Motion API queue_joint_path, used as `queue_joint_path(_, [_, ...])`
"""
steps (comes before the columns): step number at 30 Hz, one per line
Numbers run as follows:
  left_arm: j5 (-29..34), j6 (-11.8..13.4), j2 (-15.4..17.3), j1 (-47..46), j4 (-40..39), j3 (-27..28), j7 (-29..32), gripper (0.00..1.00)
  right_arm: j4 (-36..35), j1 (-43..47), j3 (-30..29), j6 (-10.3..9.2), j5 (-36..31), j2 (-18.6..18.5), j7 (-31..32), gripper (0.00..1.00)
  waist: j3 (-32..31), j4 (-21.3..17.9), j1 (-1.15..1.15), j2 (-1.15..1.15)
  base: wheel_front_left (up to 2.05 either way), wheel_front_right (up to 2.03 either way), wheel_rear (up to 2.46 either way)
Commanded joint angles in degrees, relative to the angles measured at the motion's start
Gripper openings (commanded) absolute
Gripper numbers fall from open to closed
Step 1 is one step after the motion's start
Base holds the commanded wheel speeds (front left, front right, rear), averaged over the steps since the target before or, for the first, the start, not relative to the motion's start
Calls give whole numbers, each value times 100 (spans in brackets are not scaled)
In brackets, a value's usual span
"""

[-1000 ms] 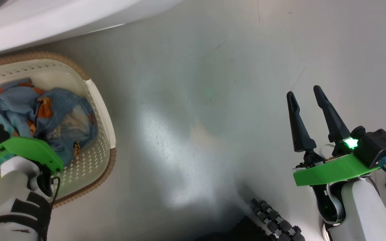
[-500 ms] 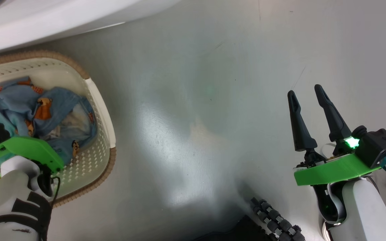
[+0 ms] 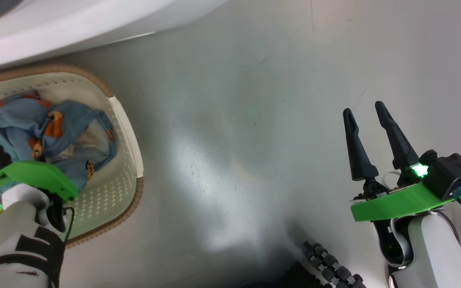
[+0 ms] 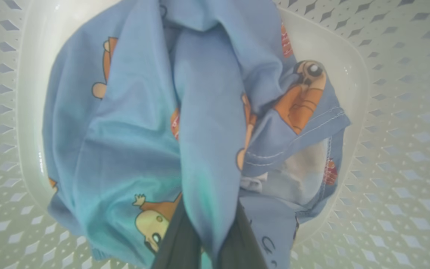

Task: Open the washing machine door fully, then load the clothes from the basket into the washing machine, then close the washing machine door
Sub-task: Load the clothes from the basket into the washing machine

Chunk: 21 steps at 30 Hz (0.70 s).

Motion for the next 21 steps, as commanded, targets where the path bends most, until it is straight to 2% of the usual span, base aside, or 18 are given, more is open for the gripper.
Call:
queue_joint_path(1, [-63,-43,89,336,-11,115,-115,0,-71,77,103,8,17,-78,-27,100,-119,66,0,0,0,0,0])
queue_joint_path(15, [-262,-483,-194,794,-45,219,-542,0,-6,172,59,8,3,-169,-27,100,-939,432,0,0,0,0,0])
queue_joint_path(21, [-245,-623,-306,1208,-422,328,-583,0,57,353,-3,8,-3,-189,-27,100,-1512,609,0,0,0,0,0])
